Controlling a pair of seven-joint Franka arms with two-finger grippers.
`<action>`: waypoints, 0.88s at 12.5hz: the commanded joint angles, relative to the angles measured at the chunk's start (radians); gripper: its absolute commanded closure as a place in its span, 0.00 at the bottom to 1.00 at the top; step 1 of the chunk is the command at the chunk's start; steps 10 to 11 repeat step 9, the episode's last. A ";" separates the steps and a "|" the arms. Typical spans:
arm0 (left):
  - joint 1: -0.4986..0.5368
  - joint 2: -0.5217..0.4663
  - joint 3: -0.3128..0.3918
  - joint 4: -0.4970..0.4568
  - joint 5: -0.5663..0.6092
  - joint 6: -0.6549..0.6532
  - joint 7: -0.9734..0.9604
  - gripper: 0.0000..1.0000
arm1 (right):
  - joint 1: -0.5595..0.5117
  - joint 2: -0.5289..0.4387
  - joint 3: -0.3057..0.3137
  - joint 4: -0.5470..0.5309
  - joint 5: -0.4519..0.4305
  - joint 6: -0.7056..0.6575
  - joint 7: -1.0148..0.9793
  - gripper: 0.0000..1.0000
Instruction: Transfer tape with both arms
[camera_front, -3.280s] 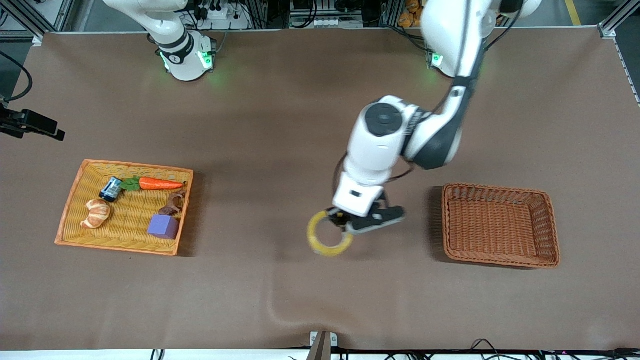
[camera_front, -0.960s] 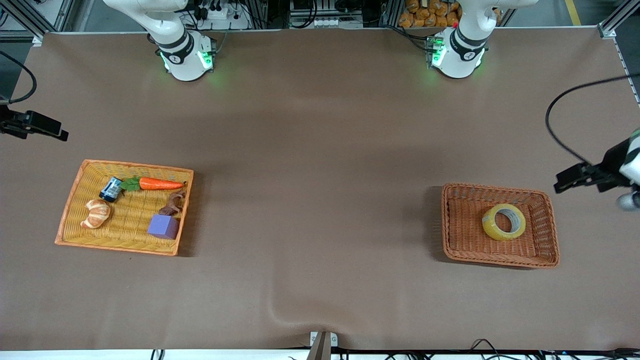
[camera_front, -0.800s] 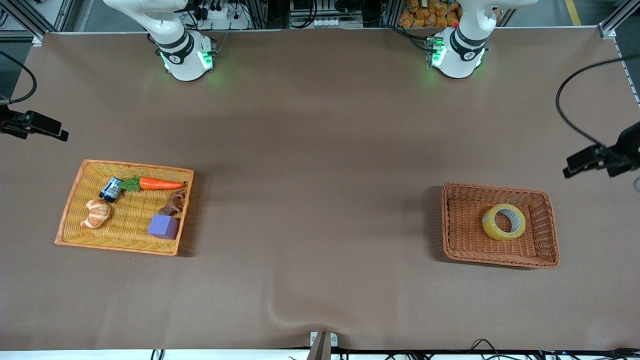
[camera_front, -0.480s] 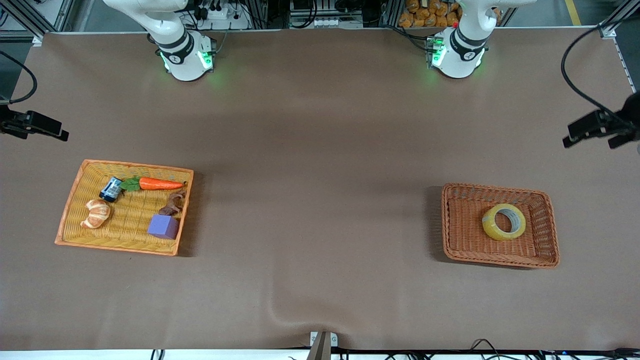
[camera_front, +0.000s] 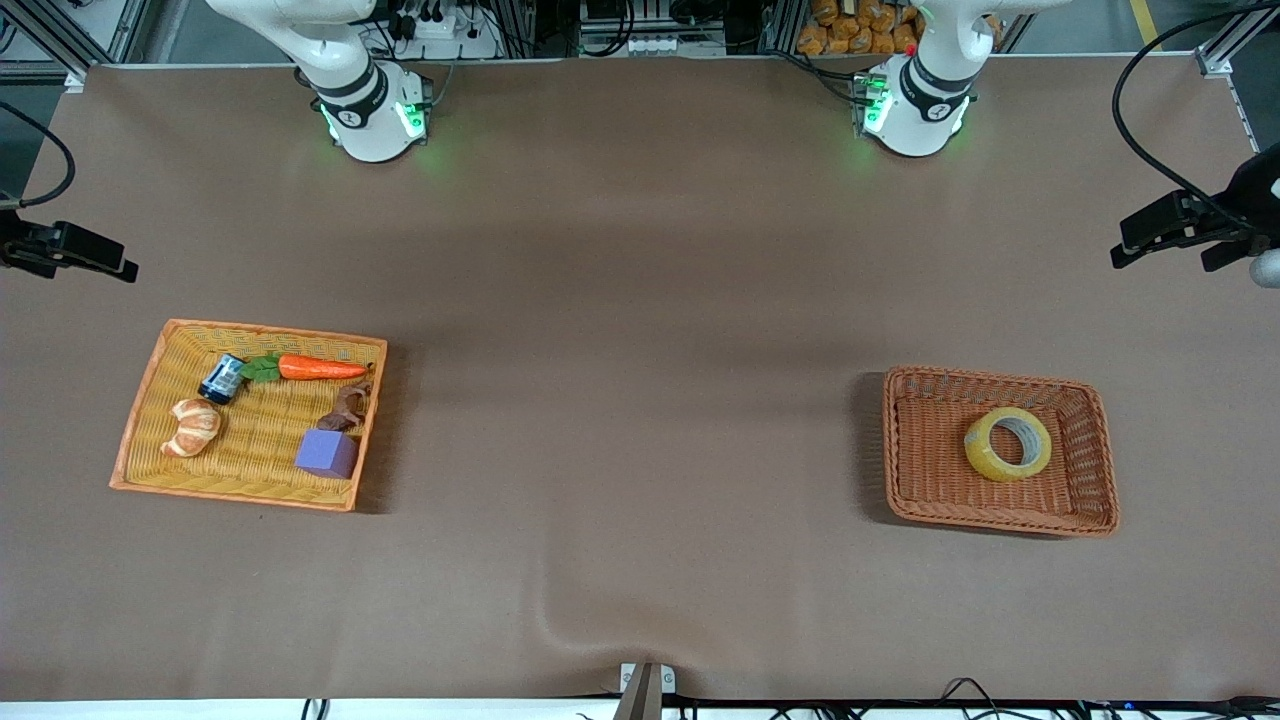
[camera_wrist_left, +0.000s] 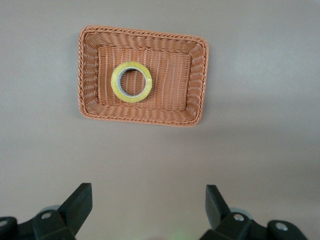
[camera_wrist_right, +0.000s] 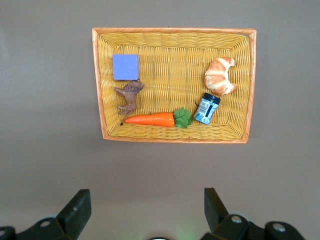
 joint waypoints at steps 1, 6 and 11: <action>0.018 -0.011 -0.015 -0.001 0.030 -0.024 0.010 0.00 | -0.011 -0.016 0.012 -0.012 -0.004 0.006 -0.010 0.00; 0.006 -0.004 -0.037 0.002 0.119 -0.037 0.011 0.00 | -0.011 -0.016 0.012 -0.012 -0.004 0.006 -0.010 0.00; 0.004 -0.004 -0.038 0.004 0.111 -0.034 0.014 0.00 | -0.011 -0.016 0.012 -0.012 -0.004 0.006 -0.010 0.00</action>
